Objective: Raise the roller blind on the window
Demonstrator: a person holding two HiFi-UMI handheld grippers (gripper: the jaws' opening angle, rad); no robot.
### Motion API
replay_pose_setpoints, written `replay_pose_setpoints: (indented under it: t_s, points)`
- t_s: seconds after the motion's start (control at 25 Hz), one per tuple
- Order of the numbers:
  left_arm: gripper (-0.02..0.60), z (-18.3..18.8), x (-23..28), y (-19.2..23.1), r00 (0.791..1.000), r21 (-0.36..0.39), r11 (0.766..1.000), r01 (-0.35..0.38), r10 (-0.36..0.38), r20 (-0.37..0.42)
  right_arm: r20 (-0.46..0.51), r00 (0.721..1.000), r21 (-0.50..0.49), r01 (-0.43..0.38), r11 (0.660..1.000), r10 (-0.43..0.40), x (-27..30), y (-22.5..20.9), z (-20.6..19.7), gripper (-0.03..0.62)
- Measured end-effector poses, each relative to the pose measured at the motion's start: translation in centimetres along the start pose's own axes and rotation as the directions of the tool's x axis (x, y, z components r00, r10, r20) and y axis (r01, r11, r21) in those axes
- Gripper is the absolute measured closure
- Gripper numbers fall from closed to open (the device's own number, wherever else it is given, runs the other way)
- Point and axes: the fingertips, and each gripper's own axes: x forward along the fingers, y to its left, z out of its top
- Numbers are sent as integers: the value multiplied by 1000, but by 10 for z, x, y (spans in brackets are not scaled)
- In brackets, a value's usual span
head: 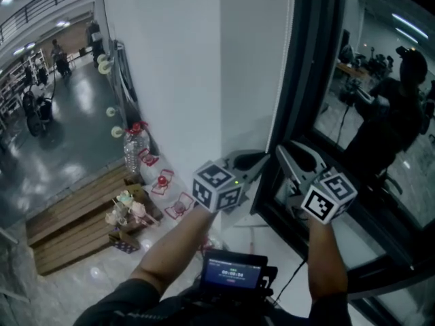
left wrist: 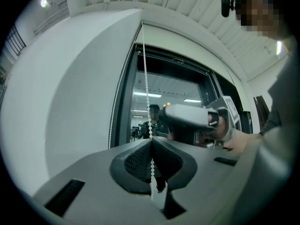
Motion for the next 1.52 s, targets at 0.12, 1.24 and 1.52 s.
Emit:
replay_pose_setpoints:
  t_s: [0.12, 1.24, 1.52]
  points:
    - [580, 2, 1, -12, 1000, 0, 1000, 27, -27, 4, 27, 999, -30, -21, 999, 22, 17, 9, 20, 491]
    - [580, -45, 5, -15, 998, -52, 998, 20, -24, -65, -20, 1000, 40, -10, 999, 10, 23, 3, -27, 586]
    - [578, -39, 6, -8, 1000, -49, 999, -4, 3, -30, -13, 1000, 8, 3, 1000, -3, 24, -2, -21, 585]
